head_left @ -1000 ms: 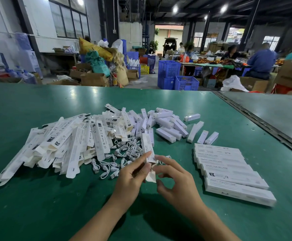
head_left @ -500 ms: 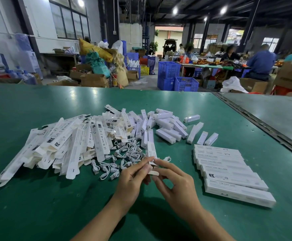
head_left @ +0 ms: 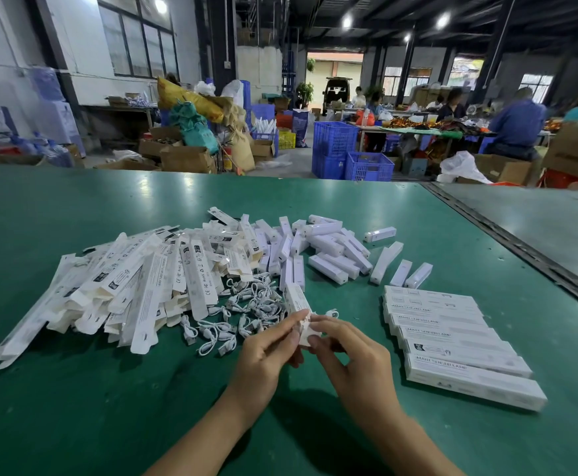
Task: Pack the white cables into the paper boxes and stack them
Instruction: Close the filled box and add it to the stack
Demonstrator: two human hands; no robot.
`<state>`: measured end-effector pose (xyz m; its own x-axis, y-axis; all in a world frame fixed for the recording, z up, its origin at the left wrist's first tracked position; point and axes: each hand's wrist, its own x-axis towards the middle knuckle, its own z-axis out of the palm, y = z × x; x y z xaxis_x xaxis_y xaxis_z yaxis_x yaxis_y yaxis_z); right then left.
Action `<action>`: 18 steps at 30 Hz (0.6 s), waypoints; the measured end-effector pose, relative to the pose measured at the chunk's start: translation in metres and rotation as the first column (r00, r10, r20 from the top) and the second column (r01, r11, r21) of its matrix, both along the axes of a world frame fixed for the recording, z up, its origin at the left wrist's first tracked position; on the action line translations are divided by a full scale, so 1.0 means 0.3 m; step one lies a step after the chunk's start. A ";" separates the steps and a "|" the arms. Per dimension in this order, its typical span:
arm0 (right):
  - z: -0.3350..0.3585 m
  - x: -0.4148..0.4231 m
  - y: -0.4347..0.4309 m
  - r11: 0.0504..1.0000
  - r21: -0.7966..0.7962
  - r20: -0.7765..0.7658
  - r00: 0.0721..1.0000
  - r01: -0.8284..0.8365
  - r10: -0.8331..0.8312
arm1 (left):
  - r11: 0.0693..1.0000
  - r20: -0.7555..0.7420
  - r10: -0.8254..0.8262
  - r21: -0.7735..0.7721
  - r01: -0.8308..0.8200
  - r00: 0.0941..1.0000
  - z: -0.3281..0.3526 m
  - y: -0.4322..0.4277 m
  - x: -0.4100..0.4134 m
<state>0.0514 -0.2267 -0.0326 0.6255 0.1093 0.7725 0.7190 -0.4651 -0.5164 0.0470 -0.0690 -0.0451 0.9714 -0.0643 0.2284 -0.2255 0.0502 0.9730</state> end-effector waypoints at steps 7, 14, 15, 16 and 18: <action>0.002 0.002 -0.008 0.999 0.000 0.000 0.999 -0.047 0.047 | 1.000 0.013 -0.003 -0.018 0.003 1.000 0.013 -0.013 -0.012; 0.003 -0.002 -0.010 0.993 0.065 -0.090 0.991 -0.096 0.102 | 0.997 0.053 0.004 0.076 -0.008 0.999 0.000 -0.009 -0.011; 0.007 -0.005 -0.011 0.990 0.098 -0.142 0.983 -0.100 0.114 | 0.995 0.068 0.012 0.097 -0.019 0.998 0.001 -0.009 -0.010; 0.011 -0.009 -0.011 0.984 0.145 -0.216 0.968 -0.100 0.130 | 0.994 0.083 0.019 0.110 -0.028 0.996 0.001 -0.008 -0.009; 0.017 -0.010 -0.008 0.961 0.260 -0.356 0.915 -0.100 0.191 | 0.993 0.103 0.031 0.113 -0.043 0.994 -0.001 -0.007 -0.007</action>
<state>0.0483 -0.2292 -0.0274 0.8636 0.0682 0.4996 0.5022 -0.2051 -0.8401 0.0449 -0.0711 -0.0453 0.9459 -0.0605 0.3187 -0.3226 -0.0712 0.9439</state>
